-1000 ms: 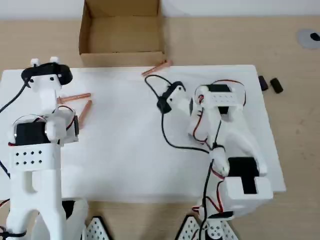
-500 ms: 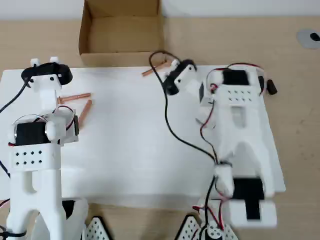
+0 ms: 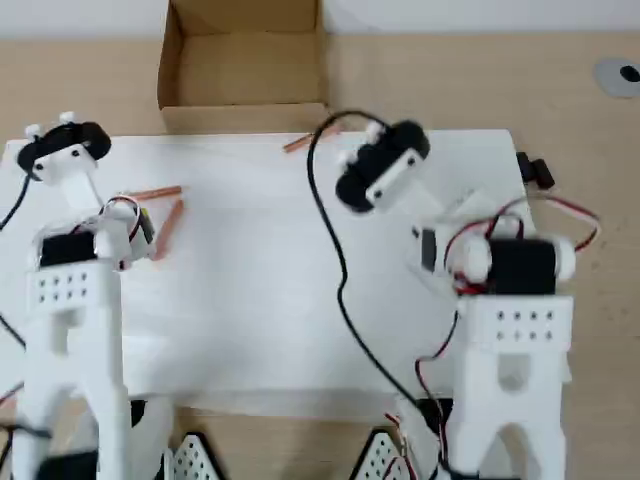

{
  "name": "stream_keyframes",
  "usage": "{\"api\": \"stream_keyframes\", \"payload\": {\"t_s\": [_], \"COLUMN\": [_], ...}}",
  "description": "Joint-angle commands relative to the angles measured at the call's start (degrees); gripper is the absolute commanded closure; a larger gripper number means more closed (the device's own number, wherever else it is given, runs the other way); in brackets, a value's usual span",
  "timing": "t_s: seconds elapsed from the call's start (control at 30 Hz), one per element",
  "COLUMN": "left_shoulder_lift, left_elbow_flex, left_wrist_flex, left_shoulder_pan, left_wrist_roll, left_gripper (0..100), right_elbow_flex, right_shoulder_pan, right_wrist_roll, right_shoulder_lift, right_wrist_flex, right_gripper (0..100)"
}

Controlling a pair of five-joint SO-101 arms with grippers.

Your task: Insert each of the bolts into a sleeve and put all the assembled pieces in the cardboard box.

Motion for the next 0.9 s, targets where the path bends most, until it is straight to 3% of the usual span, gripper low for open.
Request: {"api": "stream_keyframes", "payload": {"t_s": [0.0, 0.07, 0.17, 0.3, 0.47, 0.87], "left_shoulder_lift": [8.92, 13.23, 17.54, 20.88, 23.6, 33.19], "left_elbow_flex": [-11.96, -18.46, -22.86, -22.95, -17.85, -20.13], "left_wrist_flex": [1.32, 2.73, 3.16, 0.97, -1.58, -5.45], "left_shoulder_pan": [-0.62, -0.79, -1.58, -0.7, -0.44, -3.08], "left_wrist_roll": [1.41, 9.41, 27.69, 37.54, 58.29, 59.34], "left_gripper": [90, 92, 97, 97, 98, 99], "right_elbow_flex": [4.97, 7.43, 9.45, 9.63, 9.54, 9.54], "right_shoulder_pan": [0.75, 0.75, 0.84, 0.92, 0.92, 0.84], "right_wrist_roll": [0.44, 0.35, 0.09, 0.0, -0.09, -2.2], "right_shoulder_lift": [-4.88, -5.76, -5.93, -5.67, -5.58, -5.49], "right_wrist_flex": [-0.53, -1.05, -1.23, -0.18, 0.88, 3.6], "right_gripper": [98.7, 98.7, 98.7, 98.7, 98.7, 98.7]}}
